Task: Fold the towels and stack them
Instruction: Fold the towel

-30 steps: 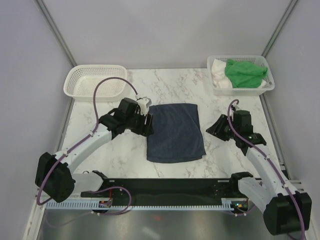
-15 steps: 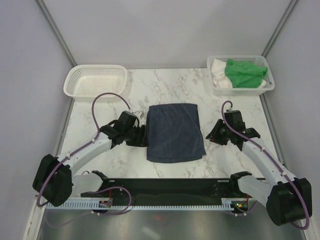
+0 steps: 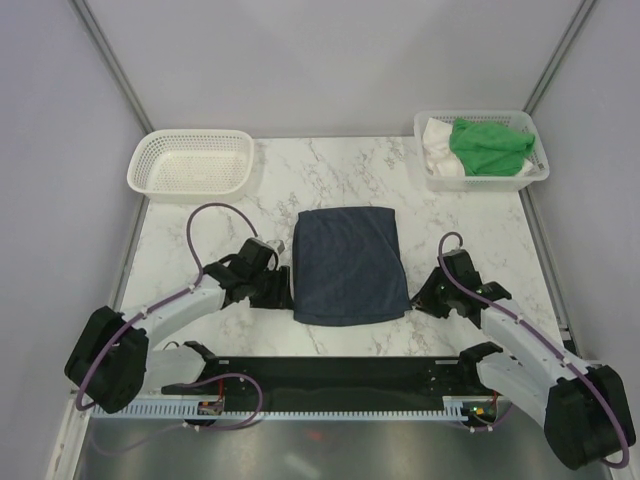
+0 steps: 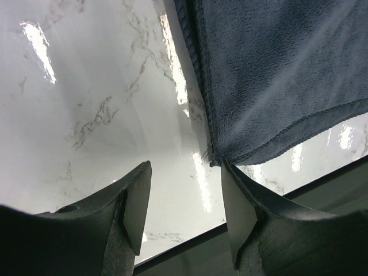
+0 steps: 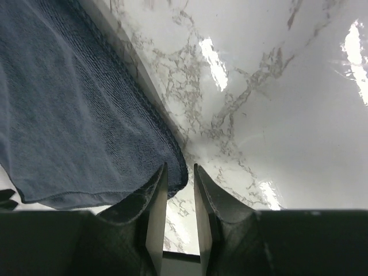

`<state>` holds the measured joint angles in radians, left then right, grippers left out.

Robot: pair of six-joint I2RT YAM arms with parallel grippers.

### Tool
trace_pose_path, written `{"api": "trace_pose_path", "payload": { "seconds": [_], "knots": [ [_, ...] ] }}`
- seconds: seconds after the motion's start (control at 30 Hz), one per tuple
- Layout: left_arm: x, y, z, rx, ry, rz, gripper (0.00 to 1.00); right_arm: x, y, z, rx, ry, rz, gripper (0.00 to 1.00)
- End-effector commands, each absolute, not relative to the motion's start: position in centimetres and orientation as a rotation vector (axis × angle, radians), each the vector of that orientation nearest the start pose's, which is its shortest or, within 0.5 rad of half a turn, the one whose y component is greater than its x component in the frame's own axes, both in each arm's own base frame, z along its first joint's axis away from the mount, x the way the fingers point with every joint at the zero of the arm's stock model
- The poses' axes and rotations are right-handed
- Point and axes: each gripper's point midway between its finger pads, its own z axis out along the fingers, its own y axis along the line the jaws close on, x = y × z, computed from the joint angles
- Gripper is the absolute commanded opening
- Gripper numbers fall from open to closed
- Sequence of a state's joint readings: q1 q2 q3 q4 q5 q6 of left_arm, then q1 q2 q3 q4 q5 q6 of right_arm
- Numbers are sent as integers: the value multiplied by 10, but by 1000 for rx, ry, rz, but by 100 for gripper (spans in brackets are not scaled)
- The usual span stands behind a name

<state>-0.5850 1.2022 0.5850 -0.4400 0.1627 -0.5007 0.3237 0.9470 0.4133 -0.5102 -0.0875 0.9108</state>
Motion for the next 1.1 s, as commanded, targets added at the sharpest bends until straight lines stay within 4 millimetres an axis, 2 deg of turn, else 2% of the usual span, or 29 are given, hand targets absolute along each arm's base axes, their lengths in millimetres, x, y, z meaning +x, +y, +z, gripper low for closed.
{"api": "trace_pose_path", "payload": {
  "seconds": [0.0, 0.03, 0.07, 0.1, 0.13, 0.4, 0.57, 0.67, 0.73, 1.07],
  "knots": [
    [178, -179, 34, 137, 2727, -578, 59, 191, 106, 35, 828, 2513, 509, 33],
    [176, -179, 32, 141, 2731, -577, 59, 190, 105, 34, 835, 2507, 503, 34],
    [176, -187, 34, 139, 2715, -636, 58, 190, 105, 32, 849, 2503, 507, 34],
    [192, -234, 69, 122, 2556, -965, 53, 189, 105, 30, 851, 2501, 514, 34],
    [192, -235, 69, 116, 2556, -966, 53, 190, 106, 31, 854, 2495, 524, 34],
    [186, -237, 48, 129, 2631, -924, 53, 193, 118, 35, 863, 2468, 630, 34],
    [185, -237, 44, 134, 2641, -899, 48, 188, 120, 28, 888, 2474, 653, 34],
    [182, -230, 39, 130, 2679, -831, 47, 185, 119, 25, 885, 2480, 654, 34],
    [185, -224, 39, 150, 2670, -761, 47, 185, 119, 25, 875, 2477, 653, 33],
    [183, -208, 43, 178, 2673, -635, 48, 183, 119, 23, 849, 2488, 651, 32]
  ]
}}
